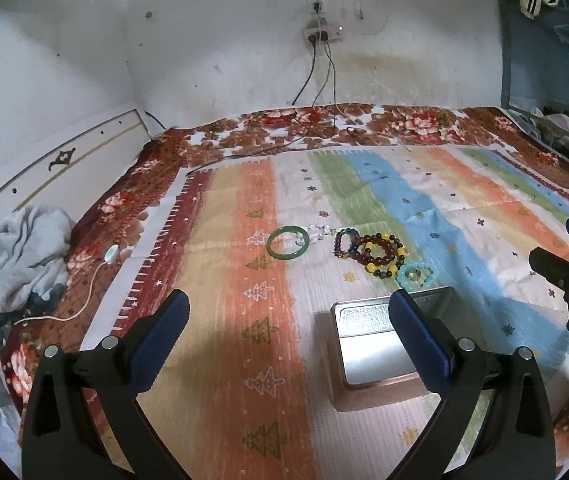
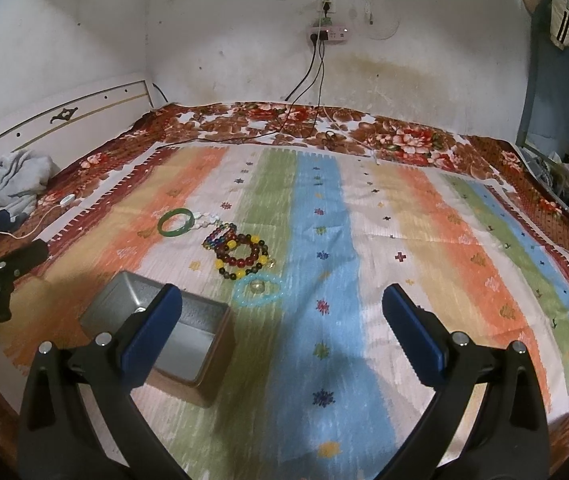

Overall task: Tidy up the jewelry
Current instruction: 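Move both tools toward the jewelry beside the silver tin box, then close left tool on green jade bangle while right tool closes on light-blue bead bracelet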

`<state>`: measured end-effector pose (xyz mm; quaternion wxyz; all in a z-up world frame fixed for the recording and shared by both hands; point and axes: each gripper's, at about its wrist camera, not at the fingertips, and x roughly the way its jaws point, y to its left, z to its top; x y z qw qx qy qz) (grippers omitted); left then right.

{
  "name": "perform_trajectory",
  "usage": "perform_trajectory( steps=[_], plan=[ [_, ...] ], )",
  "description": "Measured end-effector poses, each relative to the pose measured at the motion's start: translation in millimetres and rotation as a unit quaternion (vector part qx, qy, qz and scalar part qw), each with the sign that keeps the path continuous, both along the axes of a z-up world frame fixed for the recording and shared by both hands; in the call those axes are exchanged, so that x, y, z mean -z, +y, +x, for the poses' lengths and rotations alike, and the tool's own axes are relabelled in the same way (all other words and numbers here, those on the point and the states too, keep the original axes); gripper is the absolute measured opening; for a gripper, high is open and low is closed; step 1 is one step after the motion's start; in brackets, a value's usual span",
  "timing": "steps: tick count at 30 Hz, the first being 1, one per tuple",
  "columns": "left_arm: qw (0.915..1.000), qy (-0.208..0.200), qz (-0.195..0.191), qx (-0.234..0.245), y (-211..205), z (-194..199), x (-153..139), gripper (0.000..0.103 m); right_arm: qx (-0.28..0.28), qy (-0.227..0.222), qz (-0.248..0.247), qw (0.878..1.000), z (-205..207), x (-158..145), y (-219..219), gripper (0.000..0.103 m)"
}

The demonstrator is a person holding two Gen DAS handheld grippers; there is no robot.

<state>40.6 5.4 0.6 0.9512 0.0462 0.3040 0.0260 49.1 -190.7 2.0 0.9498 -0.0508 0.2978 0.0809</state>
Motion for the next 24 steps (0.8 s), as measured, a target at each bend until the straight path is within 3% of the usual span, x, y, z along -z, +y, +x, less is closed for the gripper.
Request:
perform_trajectory(
  steps=[24],
  plan=[
    [0.9978, 0.063, -0.009, -0.018, 19, 102, 10, 0.098, -0.005, 0.052, -0.002, 0.999, 89, 4, 4, 0.098]
  ],
)
